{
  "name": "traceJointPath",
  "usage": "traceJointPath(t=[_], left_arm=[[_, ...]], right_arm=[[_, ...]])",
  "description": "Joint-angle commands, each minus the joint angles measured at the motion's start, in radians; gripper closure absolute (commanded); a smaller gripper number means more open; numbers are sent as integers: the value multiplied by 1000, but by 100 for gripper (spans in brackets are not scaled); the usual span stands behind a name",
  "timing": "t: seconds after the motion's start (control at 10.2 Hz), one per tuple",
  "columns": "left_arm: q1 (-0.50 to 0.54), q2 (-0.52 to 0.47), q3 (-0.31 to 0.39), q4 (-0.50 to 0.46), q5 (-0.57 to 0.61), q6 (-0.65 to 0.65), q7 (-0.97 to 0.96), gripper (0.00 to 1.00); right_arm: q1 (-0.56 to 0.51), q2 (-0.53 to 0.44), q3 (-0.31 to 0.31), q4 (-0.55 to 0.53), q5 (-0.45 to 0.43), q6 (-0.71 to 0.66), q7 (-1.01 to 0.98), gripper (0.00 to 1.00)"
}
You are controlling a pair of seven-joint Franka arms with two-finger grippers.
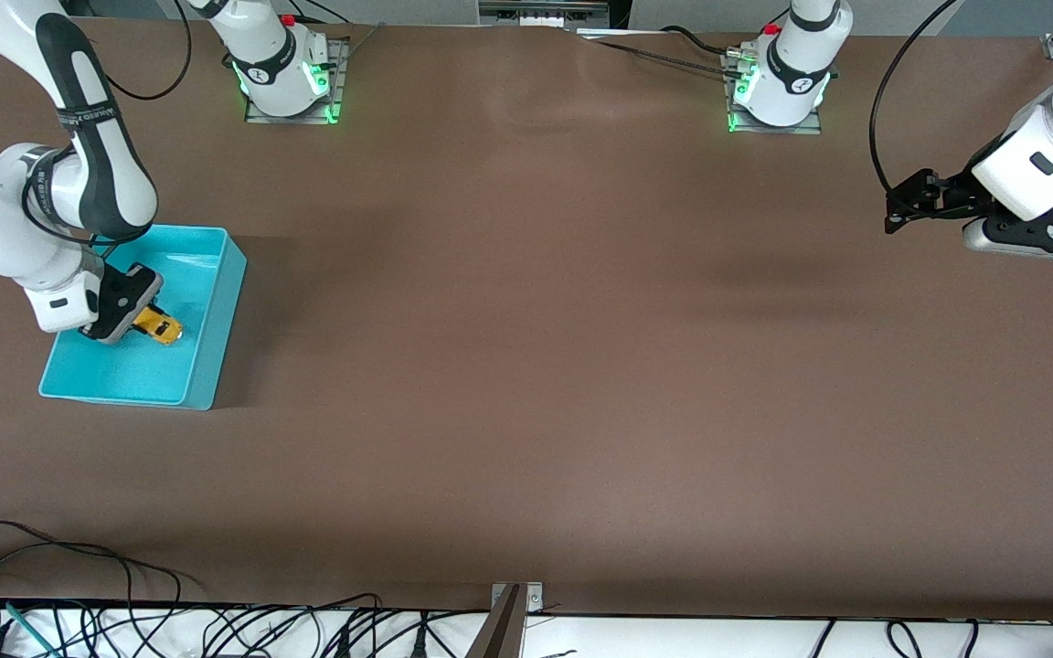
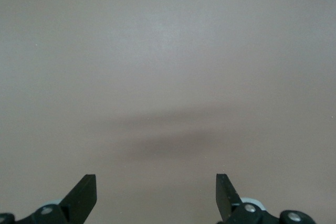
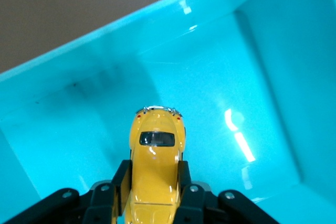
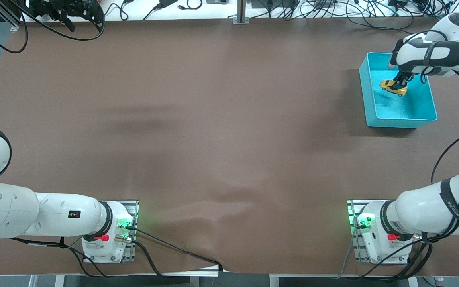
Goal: Wind up and store yellow beetle car
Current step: 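Open the right gripper to release the car inside the bin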
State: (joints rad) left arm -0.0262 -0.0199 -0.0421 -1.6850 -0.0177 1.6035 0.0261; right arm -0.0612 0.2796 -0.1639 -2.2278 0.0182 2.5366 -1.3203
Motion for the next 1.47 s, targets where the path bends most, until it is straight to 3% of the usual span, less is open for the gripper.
traceJointPath(t=[0.0, 0.29, 0.49, 0.59, 0.98, 1.17, 1.37], left_arm=[[-5, -8, 8, 2, -25, -14, -5, 0], [-5, -8, 8, 2, -25, -14, -5, 0], [-5, -8, 8, 4, -25, -14, -6, 0], [-5, -8, 8, 4, -25, -14, -6, 0], [-5, -8, 8, 4, -25, -14, -6, 0], [-5, -8, 8, 4, -25, -14, -5, 0], [-5, -8, 8, 2, -25, -14, -5, 0]], right_arm=[[-9, -5, -5, -59, 42, 78, -25, 100], [-17, 13, -3, -61, 42, 91, -25, 100], [-17, 12, -3, -61, 45, 91, -22, 33], [-17, 7, -3, -59, 61, 90, -22, 25], [-8, -95, 9, -33, 71, 18, 66, 5], [-6, -173, 32, 32, 69, -169, 250, 4], [-6, -186, 35, 179, 65, -377, 436, 4]])
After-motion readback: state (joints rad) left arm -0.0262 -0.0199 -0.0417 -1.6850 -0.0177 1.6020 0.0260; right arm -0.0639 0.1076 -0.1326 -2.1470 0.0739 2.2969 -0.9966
